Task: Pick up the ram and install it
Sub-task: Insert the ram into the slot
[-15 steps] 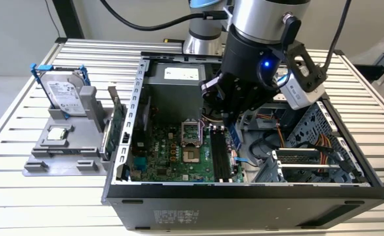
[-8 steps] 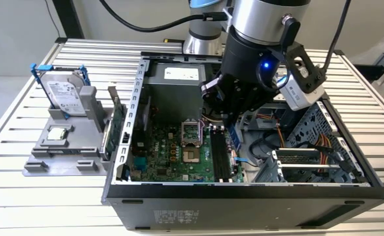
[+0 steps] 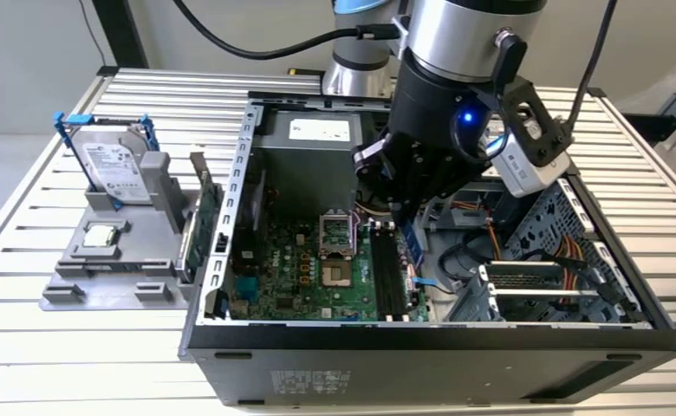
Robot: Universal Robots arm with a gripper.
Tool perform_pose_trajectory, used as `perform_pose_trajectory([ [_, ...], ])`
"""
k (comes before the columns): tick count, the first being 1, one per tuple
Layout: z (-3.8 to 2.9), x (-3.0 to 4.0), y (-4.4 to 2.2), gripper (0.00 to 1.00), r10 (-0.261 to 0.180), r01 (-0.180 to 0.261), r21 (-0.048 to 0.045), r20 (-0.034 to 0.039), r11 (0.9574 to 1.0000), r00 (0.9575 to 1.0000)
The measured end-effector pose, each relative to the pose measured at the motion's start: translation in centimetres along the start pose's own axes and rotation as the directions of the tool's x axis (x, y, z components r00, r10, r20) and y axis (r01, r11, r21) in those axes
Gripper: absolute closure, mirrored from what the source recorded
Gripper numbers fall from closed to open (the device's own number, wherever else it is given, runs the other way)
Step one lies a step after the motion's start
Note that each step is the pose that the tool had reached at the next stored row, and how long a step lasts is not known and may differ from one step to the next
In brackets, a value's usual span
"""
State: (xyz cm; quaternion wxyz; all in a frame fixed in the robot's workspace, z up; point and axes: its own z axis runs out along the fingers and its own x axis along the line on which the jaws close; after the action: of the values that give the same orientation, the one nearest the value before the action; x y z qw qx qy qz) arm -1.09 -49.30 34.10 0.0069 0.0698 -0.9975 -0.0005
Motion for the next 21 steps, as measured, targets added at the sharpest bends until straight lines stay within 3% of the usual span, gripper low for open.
perform_pose_trajectory([
  [14,0.37,-0.01,0.00,1.00,0.000,0.000,0.0024,-0.0003,1.0000,1.0000],
  [21,0.95,-0.01,0.00,1.00,0.000,0.000,0.0055,-0.0008,1.0000,1.0000],
])
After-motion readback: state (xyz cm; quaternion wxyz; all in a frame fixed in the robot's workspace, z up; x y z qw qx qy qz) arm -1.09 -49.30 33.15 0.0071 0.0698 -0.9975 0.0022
